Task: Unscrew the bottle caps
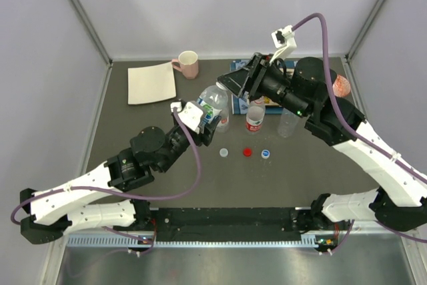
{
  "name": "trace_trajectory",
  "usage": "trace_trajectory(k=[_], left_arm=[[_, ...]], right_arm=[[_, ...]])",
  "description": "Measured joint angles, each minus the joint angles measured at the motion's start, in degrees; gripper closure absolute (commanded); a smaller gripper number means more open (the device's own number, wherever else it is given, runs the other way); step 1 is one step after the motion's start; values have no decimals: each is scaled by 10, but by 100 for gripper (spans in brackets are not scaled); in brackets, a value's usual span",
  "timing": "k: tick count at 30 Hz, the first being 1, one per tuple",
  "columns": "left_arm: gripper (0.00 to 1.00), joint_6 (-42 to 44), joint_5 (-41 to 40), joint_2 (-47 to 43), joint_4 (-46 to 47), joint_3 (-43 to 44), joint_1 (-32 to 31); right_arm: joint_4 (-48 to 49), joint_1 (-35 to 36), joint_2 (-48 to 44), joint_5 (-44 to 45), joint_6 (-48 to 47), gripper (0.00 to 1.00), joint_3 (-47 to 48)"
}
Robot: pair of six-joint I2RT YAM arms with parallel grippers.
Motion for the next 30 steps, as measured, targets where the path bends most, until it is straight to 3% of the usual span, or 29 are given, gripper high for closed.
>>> trace_trajectory(k=[11, 14, 16, 17, 26, 30], left_arm=[[65, 0, -8, -2, 2, -2, 0], [65, 0, -8, -3, 0, -3, 0], [65, 0, -8, -3, 0, -4, 0], [65, 0, -8, -3, 0, -5, 0], [66, -11, -14, -9, -9, -8, 2], [66, -42, 54, -21, -24, -12, 33]], right_arm=[[4, 4, 1, -1, 3, 53, -19], [5, 4, 1, -3, 5, 67, -19], [8, 6, 1, -6, 5, 92, -19], [8, 7, 1, -5, 4, 100, -20], [74, -8, -8, -45, 10, 100, -69], [138, -24, -30, -93, 5, 100, -121]])
